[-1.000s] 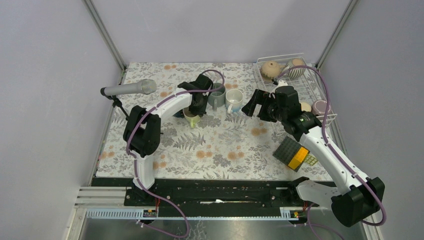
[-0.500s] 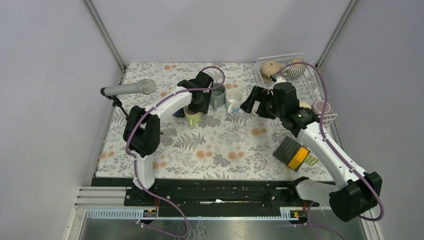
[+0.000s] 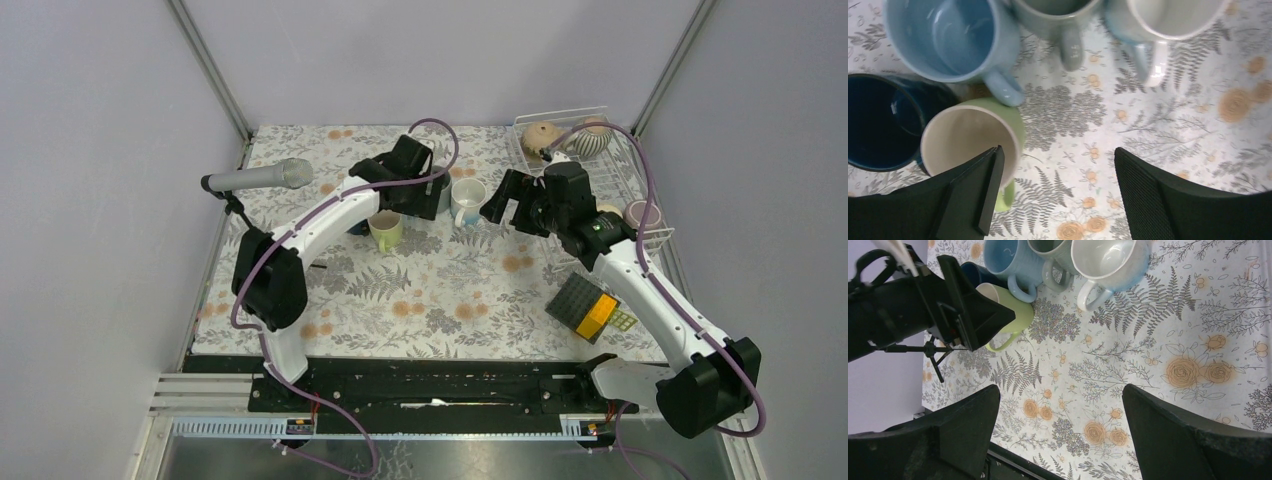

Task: Unload the cups from the dish rack
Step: Unload the cup from the dish rack.

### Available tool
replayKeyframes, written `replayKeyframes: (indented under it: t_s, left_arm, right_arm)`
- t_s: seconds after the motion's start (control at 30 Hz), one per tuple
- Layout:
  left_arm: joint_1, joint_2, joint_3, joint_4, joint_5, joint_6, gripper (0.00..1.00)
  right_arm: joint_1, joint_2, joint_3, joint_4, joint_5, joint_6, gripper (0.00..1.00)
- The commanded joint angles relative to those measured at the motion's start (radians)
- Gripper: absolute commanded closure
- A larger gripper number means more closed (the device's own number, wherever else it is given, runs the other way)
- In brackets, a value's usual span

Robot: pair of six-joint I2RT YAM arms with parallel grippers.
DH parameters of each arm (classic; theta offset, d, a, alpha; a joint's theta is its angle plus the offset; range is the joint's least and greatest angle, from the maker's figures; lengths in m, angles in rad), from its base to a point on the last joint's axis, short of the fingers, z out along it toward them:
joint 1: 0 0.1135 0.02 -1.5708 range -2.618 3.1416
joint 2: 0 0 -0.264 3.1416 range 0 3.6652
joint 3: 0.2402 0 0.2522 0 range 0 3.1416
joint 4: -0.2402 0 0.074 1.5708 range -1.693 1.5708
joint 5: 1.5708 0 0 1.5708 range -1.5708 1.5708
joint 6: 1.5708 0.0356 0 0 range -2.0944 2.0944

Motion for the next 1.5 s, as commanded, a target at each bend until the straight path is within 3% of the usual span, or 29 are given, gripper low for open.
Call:
replayKeyframes:
  t_s: [0.0,0.17,0.53,0.8,1.17,1.47]
  left_arm:
    - [-0.057,-0.078,-0.02,0.071,0.016,0.003,0.12]
    - [-0.107,-0.134,-0.072,0.12,0.047,-0.007,0.01]
    - [-0.227,-0.25,-0.128,0.141,0.102,0.016,0.01]
    - [-0.25,-0.324,-0.215,0.173,0.135,0.02,0.01]
    - [-0.249,-0.38,-0.262,0.201,0.153,0.027,0.01]
    - [-0.249,-0.384,-0.276,0.209,0.178,0.025,0.01]
  right_arm:
    - [0.004,0.005,0.054,0.002,0.058,0.011,0.0]
    - [0.004,-0.004,0.068,-0.042,0.156,0.012,0.0]
    - [-0.072,0.022,0.127,-0.179,0.406,0.003,0.0]
    - [-0.268,0.137,0.142,-0.191,0.448,-0.043,0.0]
    - [-0.352,0.286,0.261,-0.241,0.543,-0.128,0.0]
    - [-0.431,0.35,0.268,-0.241,0.496,-0.161,0.0]
